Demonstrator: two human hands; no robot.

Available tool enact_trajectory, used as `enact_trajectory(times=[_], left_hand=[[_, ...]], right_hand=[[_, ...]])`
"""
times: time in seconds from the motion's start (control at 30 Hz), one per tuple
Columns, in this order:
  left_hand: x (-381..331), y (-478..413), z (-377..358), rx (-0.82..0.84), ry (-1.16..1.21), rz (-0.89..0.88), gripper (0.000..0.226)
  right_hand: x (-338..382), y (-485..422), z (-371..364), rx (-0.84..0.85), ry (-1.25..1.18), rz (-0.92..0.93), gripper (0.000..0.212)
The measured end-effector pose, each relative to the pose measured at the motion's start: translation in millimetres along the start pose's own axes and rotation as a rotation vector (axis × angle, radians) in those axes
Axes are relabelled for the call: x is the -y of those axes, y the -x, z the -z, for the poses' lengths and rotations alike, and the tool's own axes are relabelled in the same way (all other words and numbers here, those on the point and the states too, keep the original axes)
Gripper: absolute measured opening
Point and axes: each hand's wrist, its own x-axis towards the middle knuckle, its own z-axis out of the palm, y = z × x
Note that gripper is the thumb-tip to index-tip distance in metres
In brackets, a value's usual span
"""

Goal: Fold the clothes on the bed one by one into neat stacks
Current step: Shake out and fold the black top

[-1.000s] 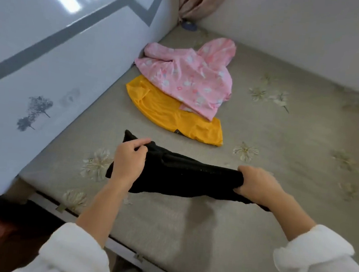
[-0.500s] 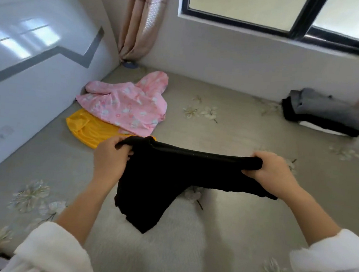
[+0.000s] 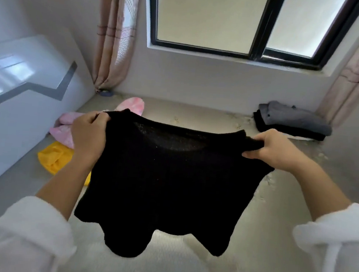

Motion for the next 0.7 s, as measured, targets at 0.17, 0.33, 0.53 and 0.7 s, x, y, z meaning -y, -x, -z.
enact_trajectory(times=[0.17, 0.33, 0.53, 0.7], left_hand=[[26.8, -42.0, -40.7, 0.361, -0.114, 0.304, 0.020], [6.8, -78.4, -71.4, 0.405, -0.100, 0.195, 0.027], [-29.4, -63.7, -67.8, 0.220, 0.030, -0.216, 0.015], [34.8, 15.6, -45.5, 0.256, 0.047, -0.259, 0.018]], right_hand=[[-22.7, -44.0, -21.9, -0.040, 0.299, -0.283, 0.028], [-19.0, -79.4, -15.0, -0.299, -0.392, -0.468, 0.019], [-10.7, -56.0, -3.3, -0.761, -0.509, -0.110, 0.050], [-49.7, 11.2, -58.4, -0.794, -0.347, -0.029, 0.052]])
